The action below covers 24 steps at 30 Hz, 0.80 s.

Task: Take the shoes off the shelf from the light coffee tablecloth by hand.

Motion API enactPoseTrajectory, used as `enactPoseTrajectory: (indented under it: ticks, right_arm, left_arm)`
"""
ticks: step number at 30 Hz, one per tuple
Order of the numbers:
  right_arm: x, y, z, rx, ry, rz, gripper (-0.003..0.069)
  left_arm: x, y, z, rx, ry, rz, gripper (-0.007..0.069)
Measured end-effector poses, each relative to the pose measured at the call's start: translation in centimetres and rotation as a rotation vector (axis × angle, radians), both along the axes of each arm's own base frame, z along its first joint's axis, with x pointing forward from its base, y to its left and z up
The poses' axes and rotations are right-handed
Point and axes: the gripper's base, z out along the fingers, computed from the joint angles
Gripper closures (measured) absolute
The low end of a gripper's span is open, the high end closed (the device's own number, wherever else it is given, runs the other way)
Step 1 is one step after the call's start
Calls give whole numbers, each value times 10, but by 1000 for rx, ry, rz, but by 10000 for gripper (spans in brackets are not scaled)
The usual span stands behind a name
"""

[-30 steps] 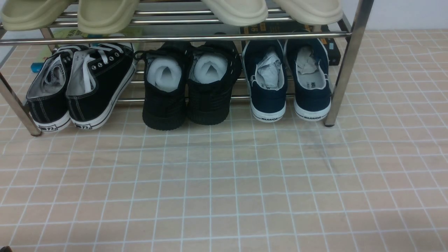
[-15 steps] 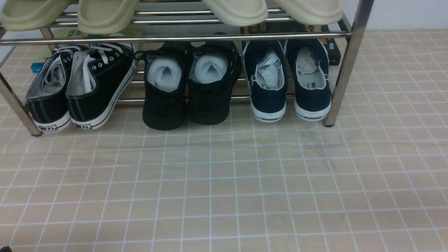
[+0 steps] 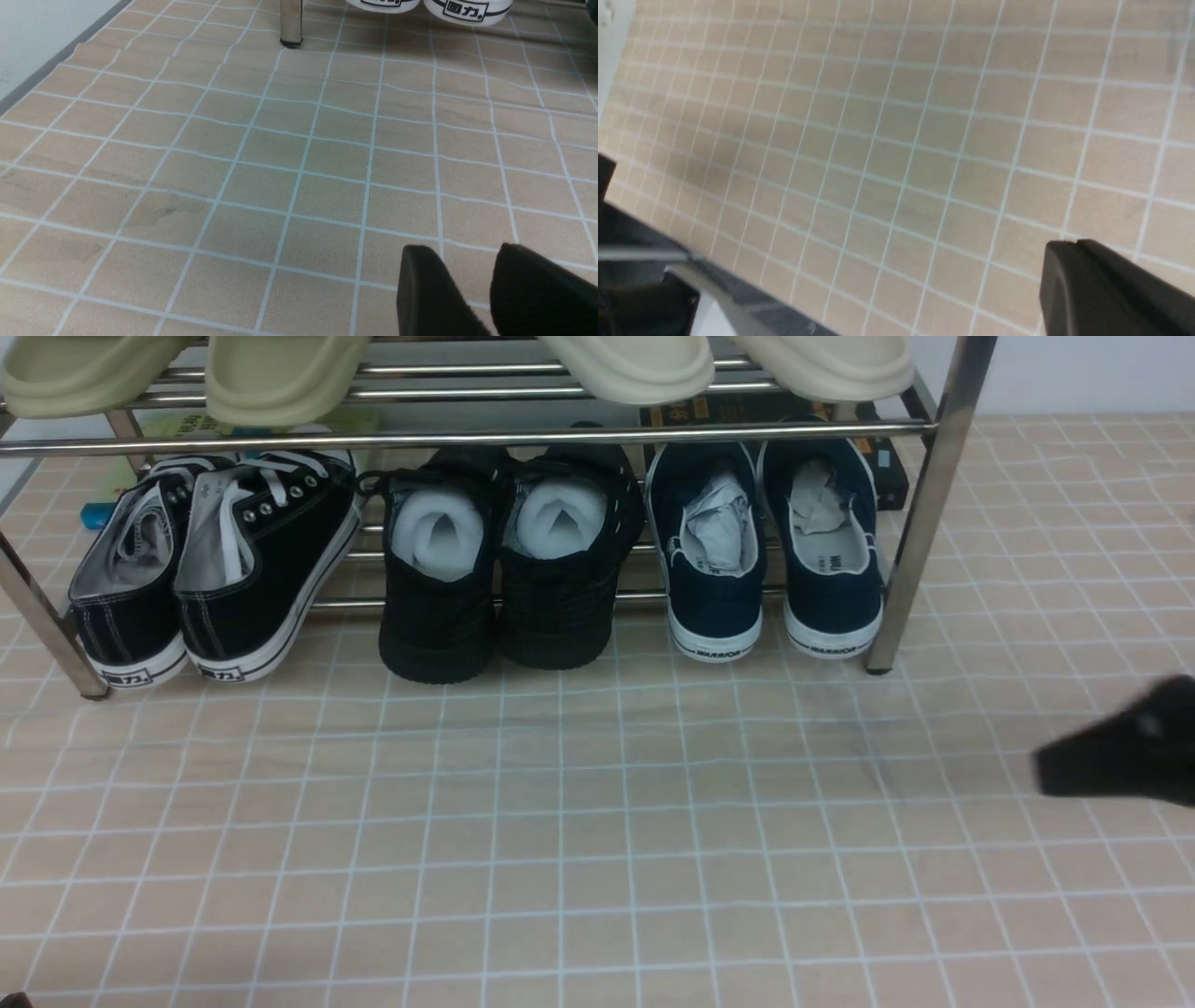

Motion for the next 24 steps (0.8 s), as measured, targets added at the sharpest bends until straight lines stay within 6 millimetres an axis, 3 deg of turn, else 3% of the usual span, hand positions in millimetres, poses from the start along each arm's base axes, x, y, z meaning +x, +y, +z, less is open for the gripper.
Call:
enactPoseTrajectory:
  ticks: [5, 7, 8, 9, 12, 18, 24]
  right_arm:
    - [66, 44, -8, 39, 90, 256, 657]
    - [96, 64, -12, 33, 91, 297, 657]
    - [96, 65, -12, 33, 91, 301, 657]
    - [115, 79, -15, 11, 94, 319, 657]
    - [144, 101, -16, -81, 85, 327, 657]
    - [179, 122, 3, -271, 10, 222, 655]
    - [192, 130, 5, -322, -2, 153, 650]
  left_arm:
    - [0, 0, 0, 0, 0, 0, 385]
    - [0, 0, 0, 1, 0, 0, 385]
    - [0, 0, 0, 1, 0, 0, 385]
    - [0, 0, 0, 1, 0, 0, 385]
    - [0, 0, 0, 1, 0, 0, 385]
    - [0, 0, 0, 1, 0, 0, 385]
    - [0, 0, 0, 1, 0, 0, 385]
